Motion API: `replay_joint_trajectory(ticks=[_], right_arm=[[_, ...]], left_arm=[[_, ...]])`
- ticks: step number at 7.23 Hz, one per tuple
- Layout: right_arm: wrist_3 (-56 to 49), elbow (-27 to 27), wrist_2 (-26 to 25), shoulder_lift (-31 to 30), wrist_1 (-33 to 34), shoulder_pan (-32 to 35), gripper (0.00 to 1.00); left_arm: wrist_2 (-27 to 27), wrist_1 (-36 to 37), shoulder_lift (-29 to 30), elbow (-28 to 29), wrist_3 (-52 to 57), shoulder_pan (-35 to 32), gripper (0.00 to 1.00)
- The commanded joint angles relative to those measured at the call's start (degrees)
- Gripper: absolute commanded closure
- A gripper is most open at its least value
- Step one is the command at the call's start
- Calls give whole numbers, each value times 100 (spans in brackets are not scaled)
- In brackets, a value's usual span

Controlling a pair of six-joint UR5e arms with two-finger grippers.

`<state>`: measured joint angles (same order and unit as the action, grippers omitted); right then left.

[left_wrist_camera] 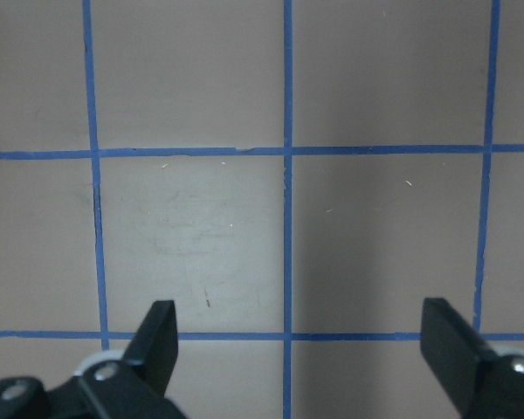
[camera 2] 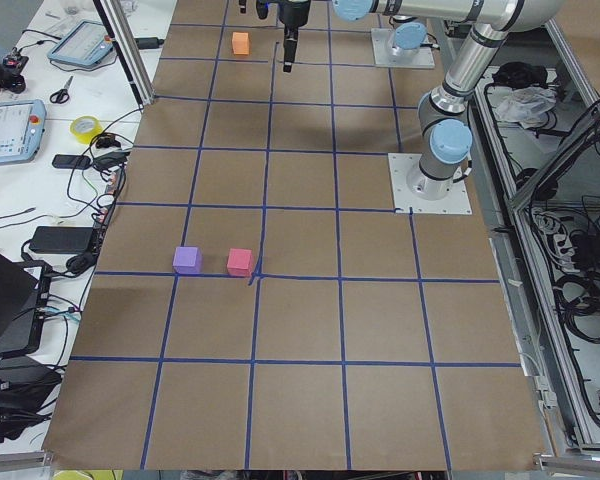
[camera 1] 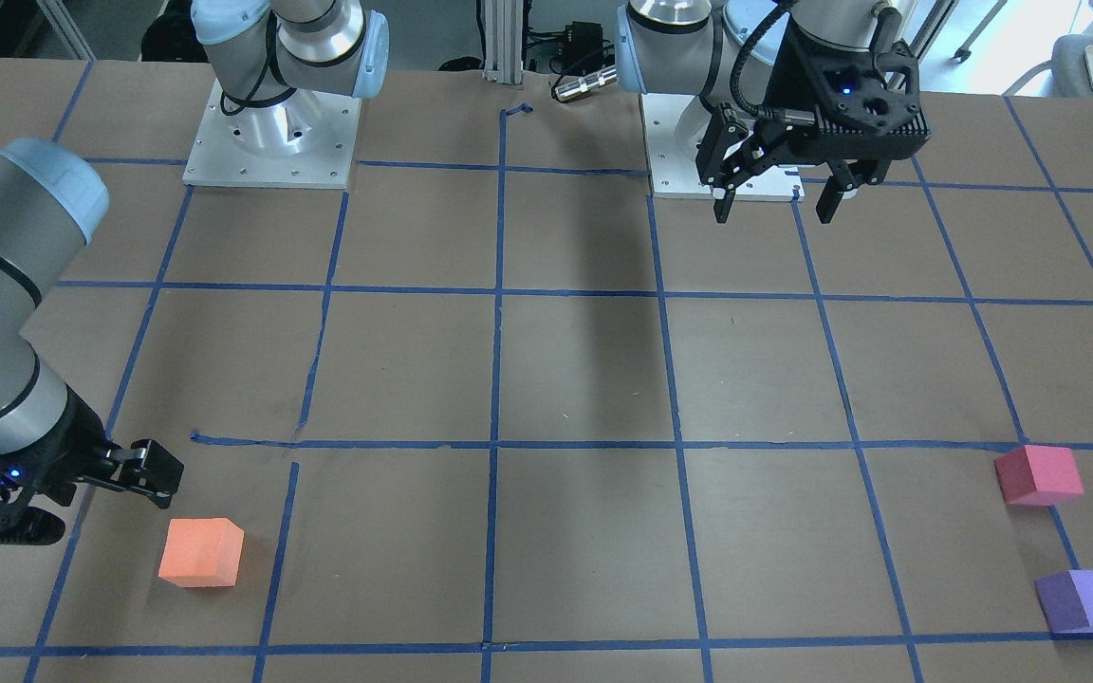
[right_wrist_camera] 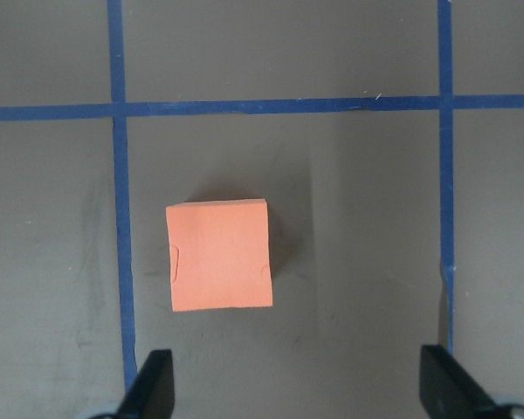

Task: Arrange blocks in a line
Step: 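Lift the right gripper and move it over the orange cube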

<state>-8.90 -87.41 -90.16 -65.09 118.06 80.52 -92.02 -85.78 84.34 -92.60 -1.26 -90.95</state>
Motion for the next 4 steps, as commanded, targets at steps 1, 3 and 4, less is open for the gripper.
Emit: replay_joint_trajectory(ticks=[1, 3, 4], right_arm=[[2, 5, -45, 583, 801, 348, 0], [-76, 22, -45, 874, 867, 420, 0], [-77, 22, -46, 945, 876, 412, 0]], left_arm=[[-9, 0, 3, -4, 3, -1, 0], [0, -9, -23, -21, -6, -1, 0], [0, 0, 20, -21, -15, -1, 0]])
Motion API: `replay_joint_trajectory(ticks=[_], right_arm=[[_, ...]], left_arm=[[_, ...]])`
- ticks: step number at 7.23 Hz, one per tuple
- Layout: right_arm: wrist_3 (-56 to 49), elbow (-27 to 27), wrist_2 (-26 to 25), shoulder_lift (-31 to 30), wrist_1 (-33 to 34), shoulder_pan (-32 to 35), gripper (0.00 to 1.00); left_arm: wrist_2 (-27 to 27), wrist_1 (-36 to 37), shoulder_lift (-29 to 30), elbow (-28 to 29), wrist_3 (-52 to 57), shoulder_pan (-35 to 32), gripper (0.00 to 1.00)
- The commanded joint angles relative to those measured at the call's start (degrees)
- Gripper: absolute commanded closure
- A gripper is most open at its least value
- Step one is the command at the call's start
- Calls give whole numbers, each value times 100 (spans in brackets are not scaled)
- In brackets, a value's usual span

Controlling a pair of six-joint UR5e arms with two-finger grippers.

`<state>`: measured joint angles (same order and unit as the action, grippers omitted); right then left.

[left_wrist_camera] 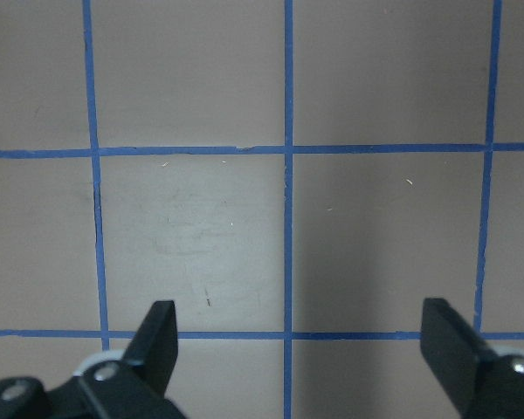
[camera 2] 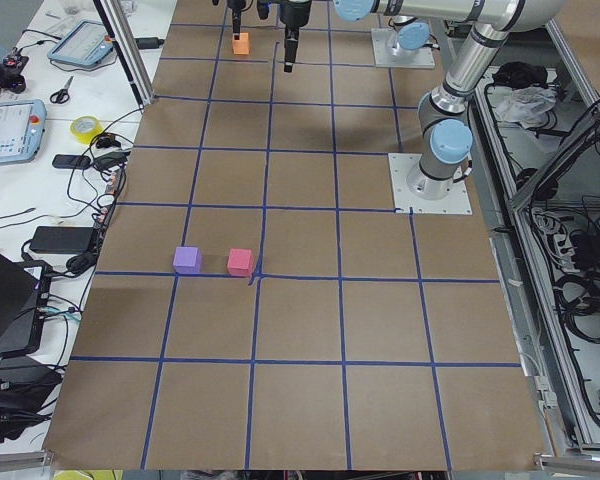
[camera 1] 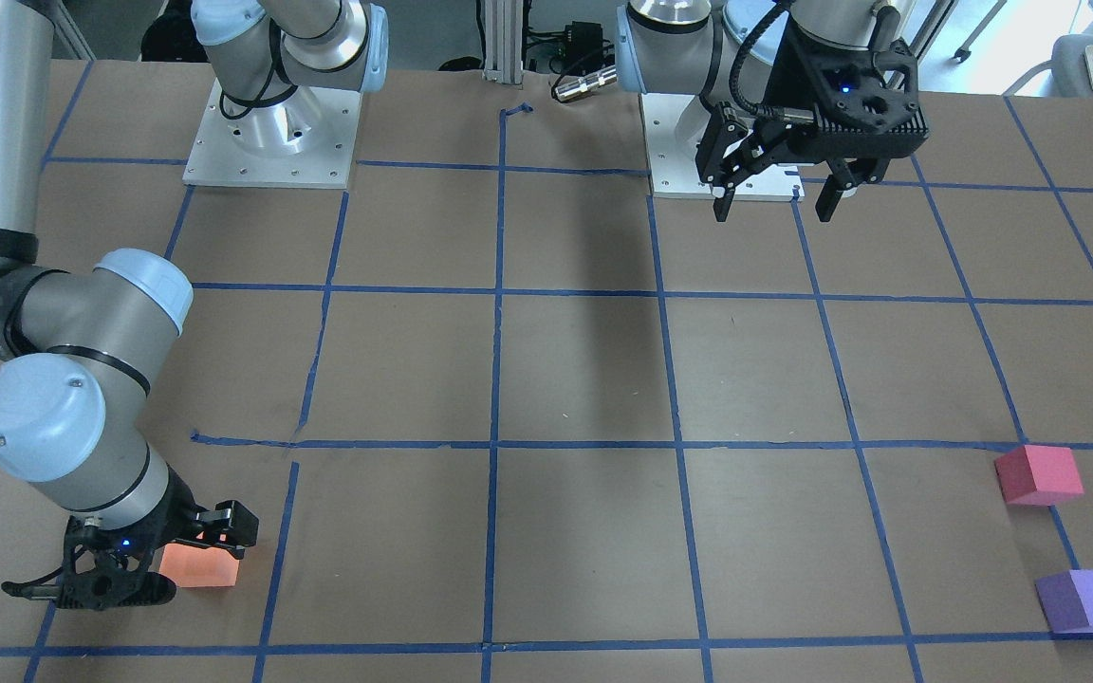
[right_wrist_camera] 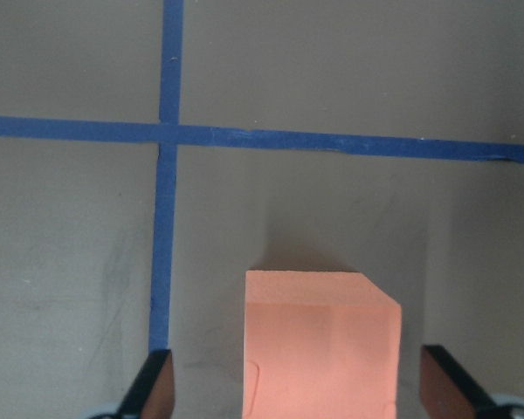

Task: Arrange blocks in a line
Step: 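Lift the right gripper and move it over the orange cube, then lower the right gripper and grasp the orange cube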

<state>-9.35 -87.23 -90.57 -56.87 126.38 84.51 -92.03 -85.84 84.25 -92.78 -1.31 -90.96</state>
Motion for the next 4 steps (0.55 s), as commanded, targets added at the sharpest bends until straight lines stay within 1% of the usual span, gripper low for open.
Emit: replay_joint_trajectory(ticks=[1, 3, 4], right_arm=[[-14, 4, -22, 149, 44, 12, 0], [65, 109, -92, 123, 18, 4, 0], [56, 127, -206, 149, -17, 4, 0]], left_arm=[[-8, 6, 12, -3, -1, 0, 0], [-25, 6, -5, -3, 8, 0, 0], [-26, -3, -32, -3, 8, 0, 0]])
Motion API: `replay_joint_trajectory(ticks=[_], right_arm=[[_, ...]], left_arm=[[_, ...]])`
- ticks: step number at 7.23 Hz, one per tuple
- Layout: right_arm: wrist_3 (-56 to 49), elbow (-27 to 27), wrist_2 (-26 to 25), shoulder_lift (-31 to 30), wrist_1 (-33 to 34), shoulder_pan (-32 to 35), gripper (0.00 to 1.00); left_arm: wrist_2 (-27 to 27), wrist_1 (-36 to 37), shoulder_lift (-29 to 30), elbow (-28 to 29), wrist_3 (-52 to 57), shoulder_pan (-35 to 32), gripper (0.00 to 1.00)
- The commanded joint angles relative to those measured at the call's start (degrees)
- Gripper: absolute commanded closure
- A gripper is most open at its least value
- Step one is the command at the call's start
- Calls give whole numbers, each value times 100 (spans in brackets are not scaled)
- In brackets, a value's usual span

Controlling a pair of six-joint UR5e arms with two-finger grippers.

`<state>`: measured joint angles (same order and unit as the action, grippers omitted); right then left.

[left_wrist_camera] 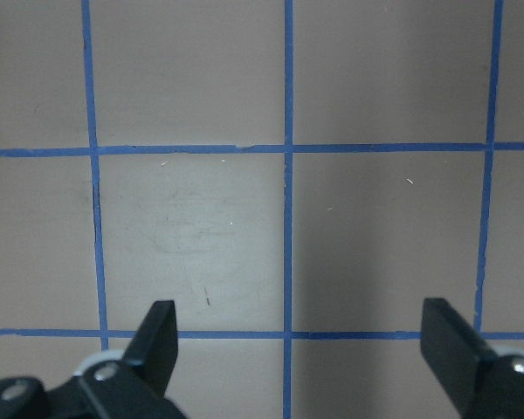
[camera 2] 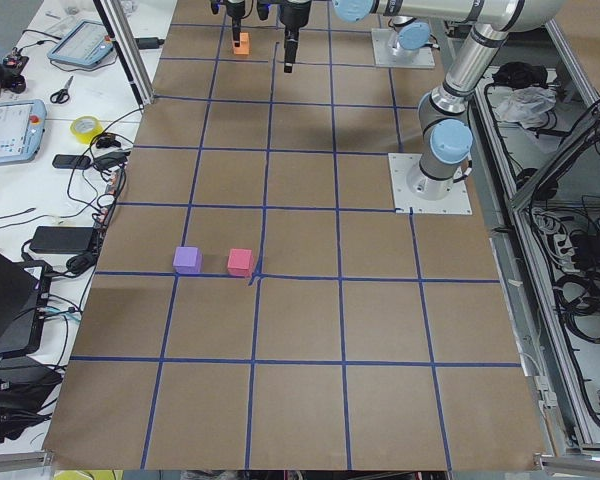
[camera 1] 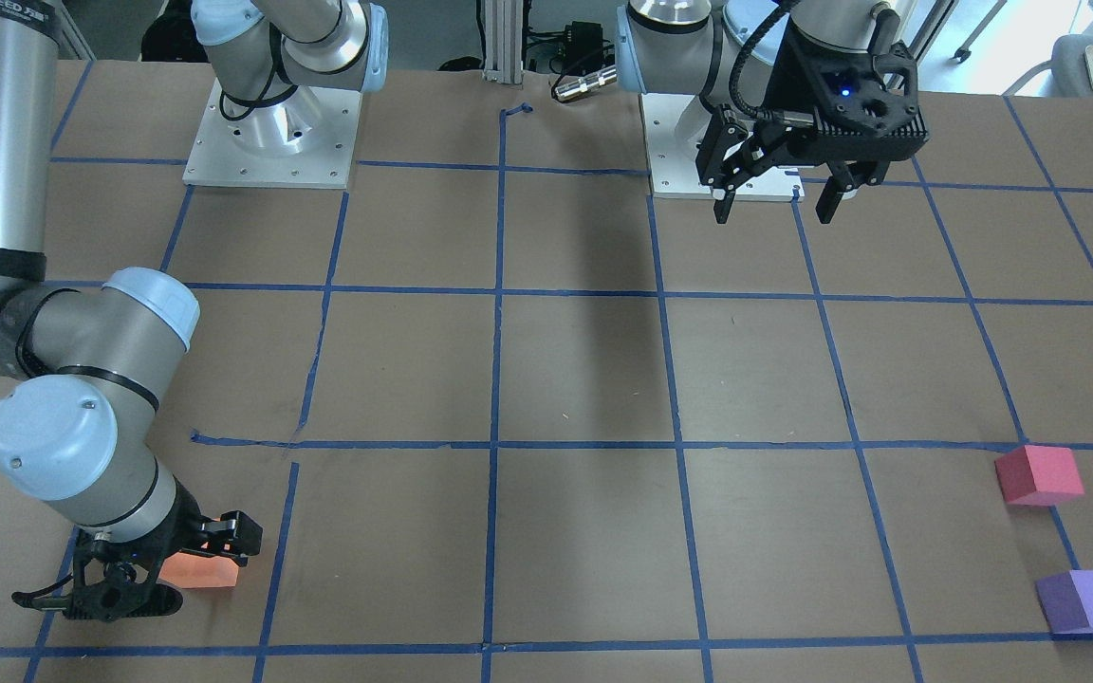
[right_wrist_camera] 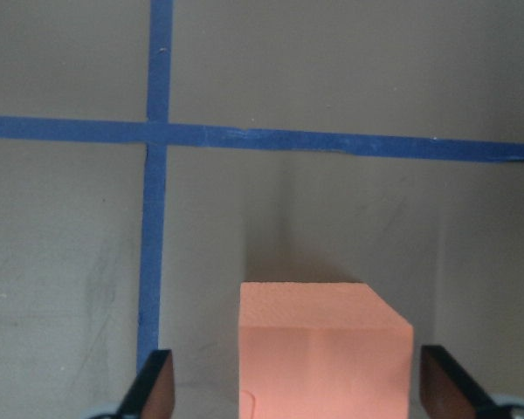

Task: Arrange blocks in a line
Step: 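Lower the right gripper and grasp the orange cube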

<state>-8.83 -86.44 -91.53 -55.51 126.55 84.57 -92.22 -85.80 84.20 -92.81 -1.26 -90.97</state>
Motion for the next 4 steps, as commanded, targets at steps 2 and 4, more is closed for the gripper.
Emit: replay_joint_trajectory(ticks=[2, 4], right_arm=[[4, -30, -137, 119, -60, -2, 0], [4, -30, -137, 286, -60, -10, 0]], left_arm=[[20, -7, 8, 9, 3, 0, 0], [-15, -7, -9, 9, 21, 0, 0]])
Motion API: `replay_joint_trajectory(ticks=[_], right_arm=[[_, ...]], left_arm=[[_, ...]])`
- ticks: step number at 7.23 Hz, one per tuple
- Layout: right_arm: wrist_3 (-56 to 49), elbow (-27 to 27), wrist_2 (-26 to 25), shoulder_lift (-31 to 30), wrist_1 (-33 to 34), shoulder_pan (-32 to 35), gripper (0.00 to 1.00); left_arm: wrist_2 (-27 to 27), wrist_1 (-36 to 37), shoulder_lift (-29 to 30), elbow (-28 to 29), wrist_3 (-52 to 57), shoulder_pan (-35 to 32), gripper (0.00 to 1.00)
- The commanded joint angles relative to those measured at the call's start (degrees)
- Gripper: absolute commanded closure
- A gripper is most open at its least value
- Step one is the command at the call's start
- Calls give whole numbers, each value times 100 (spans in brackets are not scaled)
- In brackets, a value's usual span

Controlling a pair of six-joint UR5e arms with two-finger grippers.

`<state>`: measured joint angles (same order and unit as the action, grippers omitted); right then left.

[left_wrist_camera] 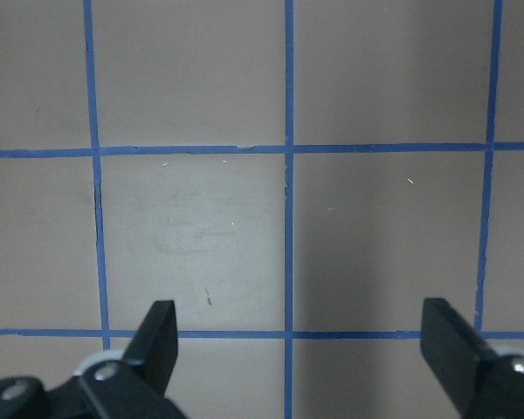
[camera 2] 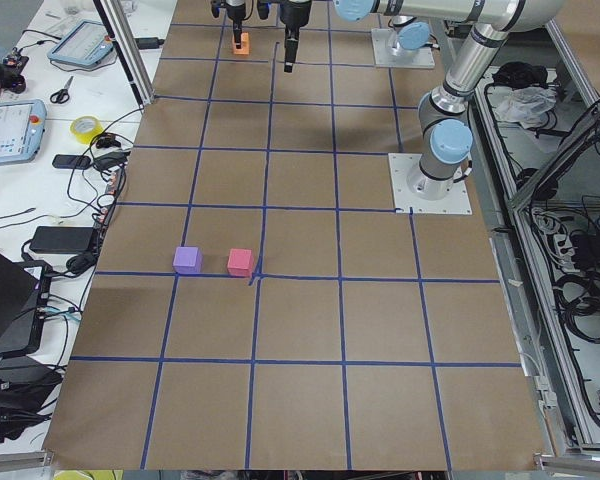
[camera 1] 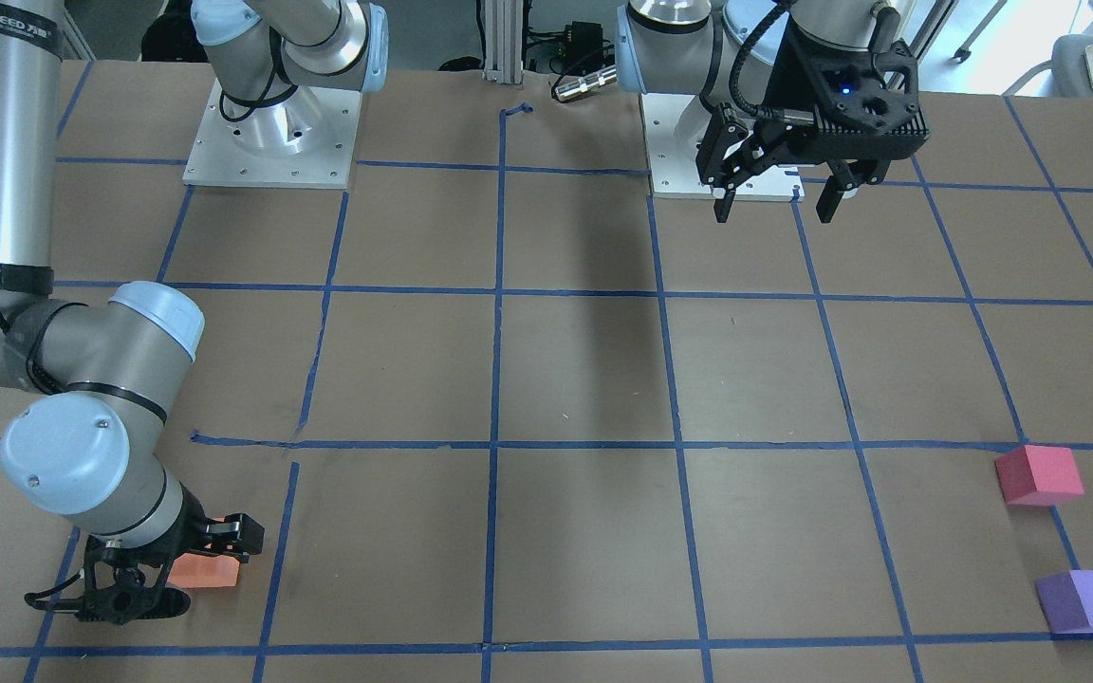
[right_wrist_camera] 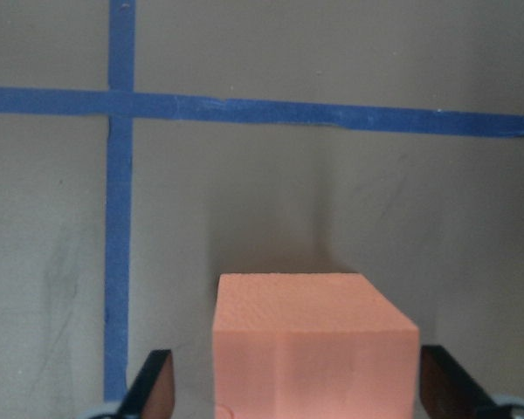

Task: Arrange blocks in a line
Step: 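Lower the right gripper and grasp the orange cube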

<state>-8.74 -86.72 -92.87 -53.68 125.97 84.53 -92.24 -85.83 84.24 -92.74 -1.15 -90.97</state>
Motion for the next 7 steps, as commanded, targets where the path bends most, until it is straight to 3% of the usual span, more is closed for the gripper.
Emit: replay_joint_trajectory(ticks=[1, 2, 3, 4, 6, 7], right_arm=[[-22, -2, -3, 147, 7, -6, 0], [-83, 15, 23, 173, 16, -24, 13], [-75, 76, 14, 165, 16, -24, 77], [-5, 77, 58, 165, 7, -24, 100], [169, 138, 67, -45, -194, 28, 100], [832, 225, 119, -177, -448, 255, 100]], left_arm=[[-5, -4, -22, 1, 10, 0, 0], [-31, -4, -57, 10, 10, 0, 0], [-14, -4, -48, 10, 1, 0, 0], [-31, -4, -57, 10, 10, 0, 0], [-40, -4, -66, 10, 10, 9, 0], [-49, -13, -66, 10, 10, 17, 0]])
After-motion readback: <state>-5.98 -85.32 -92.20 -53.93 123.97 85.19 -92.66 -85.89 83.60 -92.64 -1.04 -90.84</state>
